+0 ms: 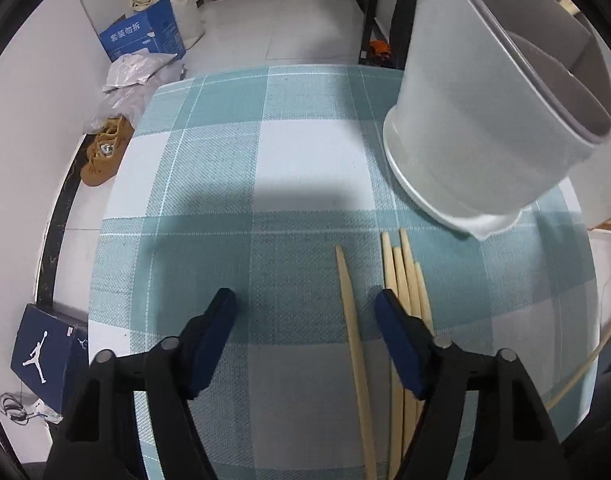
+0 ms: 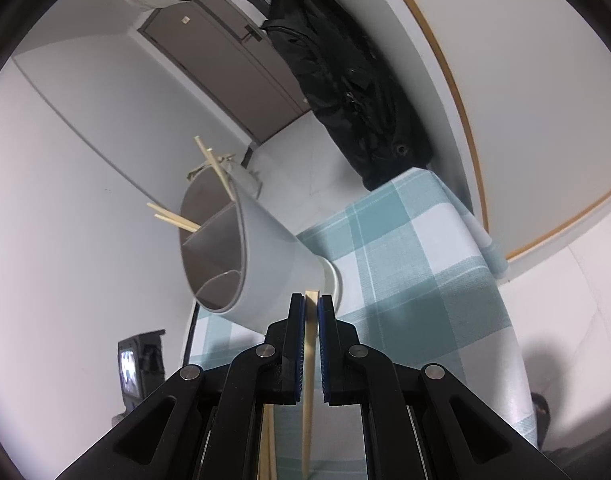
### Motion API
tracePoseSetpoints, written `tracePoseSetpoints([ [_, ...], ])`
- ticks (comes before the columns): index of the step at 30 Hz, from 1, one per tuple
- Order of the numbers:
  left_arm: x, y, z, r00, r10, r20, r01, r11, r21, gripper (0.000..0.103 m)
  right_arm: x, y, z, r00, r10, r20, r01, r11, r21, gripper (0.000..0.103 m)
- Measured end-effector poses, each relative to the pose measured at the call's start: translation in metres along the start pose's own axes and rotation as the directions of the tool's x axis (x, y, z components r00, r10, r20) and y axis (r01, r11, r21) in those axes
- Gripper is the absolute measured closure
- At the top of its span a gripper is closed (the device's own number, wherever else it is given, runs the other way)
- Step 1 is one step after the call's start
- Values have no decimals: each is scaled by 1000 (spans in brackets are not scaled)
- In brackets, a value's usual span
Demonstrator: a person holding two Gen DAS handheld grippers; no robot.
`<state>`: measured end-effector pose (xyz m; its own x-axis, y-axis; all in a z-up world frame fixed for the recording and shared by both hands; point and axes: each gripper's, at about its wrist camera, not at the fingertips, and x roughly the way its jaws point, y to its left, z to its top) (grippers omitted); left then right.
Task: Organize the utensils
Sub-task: 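Lift the chopstick with the right gripper while the left gripper pinches another chopstick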
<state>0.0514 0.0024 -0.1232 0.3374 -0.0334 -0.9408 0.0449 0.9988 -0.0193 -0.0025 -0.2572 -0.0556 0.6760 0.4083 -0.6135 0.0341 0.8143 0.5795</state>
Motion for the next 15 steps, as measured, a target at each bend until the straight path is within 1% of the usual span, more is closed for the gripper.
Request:
tracePoseSetpoints([
  [1, -1, -3, 0, 1000, -4, 3, 4, 1000, 15, 51, 1, -1, 1, 1000, -2, -3, 2, 1000, 2, 97],
  [2, -2, -6, 0, 1000, -12, 5, 12, 1000, 28, 64, 1, -1, 1, 1000, -4, -6, 4, 1000, 1, 97],
  [3, -3, -9, 0, 1000, -19, 7, 19, 999, 36, 71, 1, -2, 2, 1000, -5, -6, 5, 1000, 2, 97],
  [4, -3, -11, 1, 999, -33, 13, 32, 998, 48, 84, 1, -3, 3, 1000, -6, -3, 6, 1000, 3, 97],
  [5, -3, -13, 2, 999, -51, 17, 49, 997, 58, 93, 1, -3, 3, 1000, -8, -1, 8, 1000, 2, 97],
  [7, -1, -6, 6, 997, -81, 17, 80, 996, 27, 98, 1, -4, 4, 1000, -15, -2, 15, 1000, 3, 97],
  [8, -1, -2, 7, 996, -83, 17, 83, 997, 10, 101, 2, -5, 4, 1000, -15, -6, 15, 1000, 5, 97],
  [10, 0, 4, 9, 995, -103, 18, 103, 994, -18, 102, 0, -5, 5, 1000, -18, -4, 18, 1000, 2, 97],
  [13, -1, 3, 10, 994, -103, 30, 104, 994, -34, 102, -4, -2, 4, 1000, -24, 15, 24, 1000, -17, 97],
  [15, -4, 4, 11, 990, -130, 47, 133, 989, -57, 102, -7, 0, 2, 999, -26, 27, 26, 999, -27, 97],
])
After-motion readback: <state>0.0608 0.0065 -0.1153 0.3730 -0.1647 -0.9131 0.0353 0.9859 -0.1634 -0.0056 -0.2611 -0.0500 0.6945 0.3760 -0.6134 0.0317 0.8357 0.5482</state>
